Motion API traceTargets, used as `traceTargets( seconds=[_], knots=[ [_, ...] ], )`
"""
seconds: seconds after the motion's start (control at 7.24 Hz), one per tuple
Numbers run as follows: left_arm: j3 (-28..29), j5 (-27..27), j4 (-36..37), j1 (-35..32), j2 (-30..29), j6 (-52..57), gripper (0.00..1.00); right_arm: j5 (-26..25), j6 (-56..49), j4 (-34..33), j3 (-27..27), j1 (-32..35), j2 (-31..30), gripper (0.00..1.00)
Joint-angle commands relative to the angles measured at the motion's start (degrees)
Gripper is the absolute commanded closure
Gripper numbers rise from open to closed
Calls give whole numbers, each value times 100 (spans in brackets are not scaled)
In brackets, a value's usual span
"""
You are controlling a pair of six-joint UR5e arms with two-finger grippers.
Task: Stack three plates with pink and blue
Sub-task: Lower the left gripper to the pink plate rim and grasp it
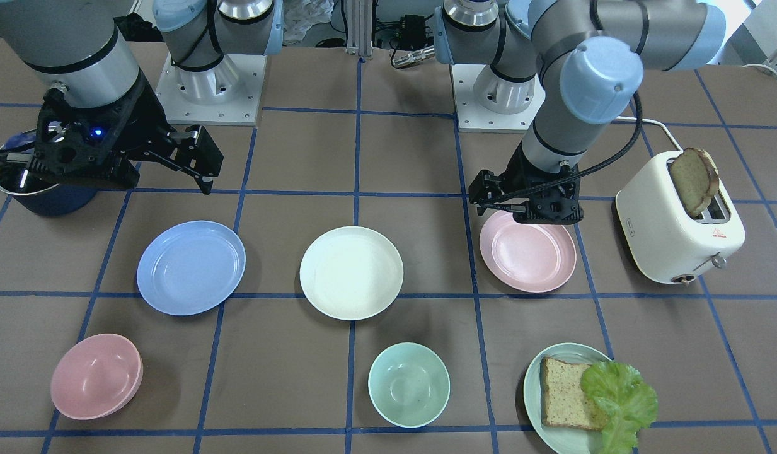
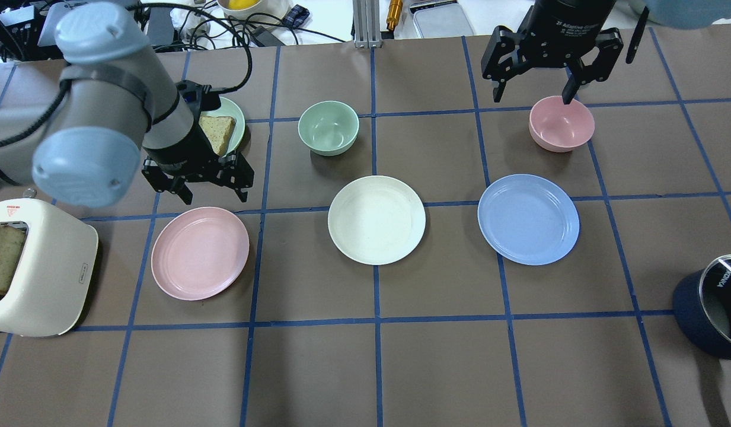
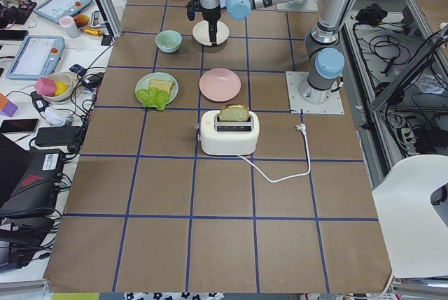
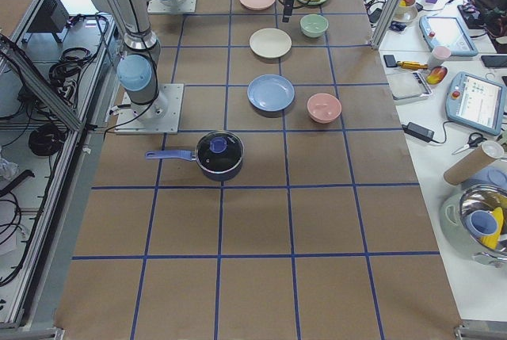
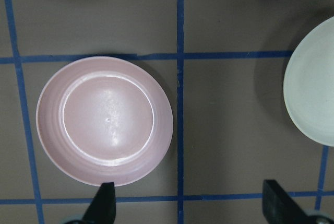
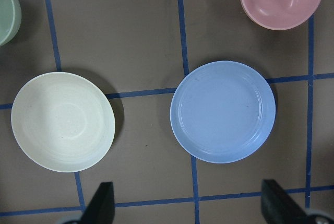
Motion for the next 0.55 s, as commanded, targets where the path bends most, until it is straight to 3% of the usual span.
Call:
traceTargets(
  seconds=[0.0,0.41],
  knots=[
    [-1154,170,1628,5,-321,77,0,0,-22,-35,15,-39,0,0],
    [-1562,180,2107,49,-683,51,0,-9,-40,-35,32,-100,0,0]
  ],
)
